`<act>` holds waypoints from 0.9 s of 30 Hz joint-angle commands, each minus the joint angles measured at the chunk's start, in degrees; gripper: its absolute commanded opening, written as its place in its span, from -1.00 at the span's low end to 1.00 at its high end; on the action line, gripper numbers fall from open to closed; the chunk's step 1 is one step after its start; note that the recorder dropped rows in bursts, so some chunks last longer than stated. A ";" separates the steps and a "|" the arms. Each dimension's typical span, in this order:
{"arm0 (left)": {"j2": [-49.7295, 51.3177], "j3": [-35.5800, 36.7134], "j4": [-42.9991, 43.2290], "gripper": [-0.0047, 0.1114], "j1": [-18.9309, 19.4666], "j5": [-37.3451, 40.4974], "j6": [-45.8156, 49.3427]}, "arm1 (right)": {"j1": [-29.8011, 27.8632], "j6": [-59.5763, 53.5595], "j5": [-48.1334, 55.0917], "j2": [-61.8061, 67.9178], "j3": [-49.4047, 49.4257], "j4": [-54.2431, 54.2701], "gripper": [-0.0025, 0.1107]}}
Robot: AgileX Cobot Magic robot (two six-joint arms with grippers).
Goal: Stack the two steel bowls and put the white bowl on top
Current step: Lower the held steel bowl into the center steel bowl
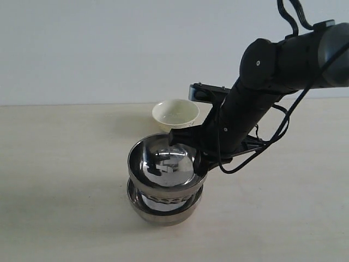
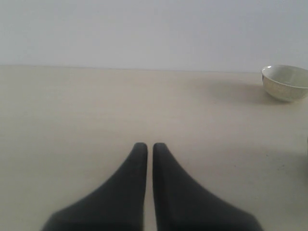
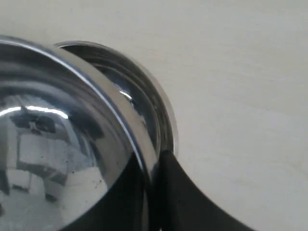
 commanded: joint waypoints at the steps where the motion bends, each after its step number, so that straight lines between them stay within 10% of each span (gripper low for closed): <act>1: -0.23 0.20 -0.35 -0.85 0.13 -0.44 -0.54 | 1.46 -0.69 -1.55 1.59 -0.10 0.34 -0.96; 15: -0.23 0.20 -0.35 -0.85 0.13 -0.44 -0.54 | 1.86 -0.84 -1.48 1.86 -0.10 -0.65 -0.95; 21: -0.23 0.20 -0.35 -0.85 0.13 -0.44 -0.54 | 1.86 -1.93 -1.97 1.85 -0.10 -0.65 -0.05; 27: -0.23 0.20 -0.35 -0.85 0.13 -0.44 -0.54 | 1.86 -3.86 -1.89 1.85 -0.10 -0.65 -0.31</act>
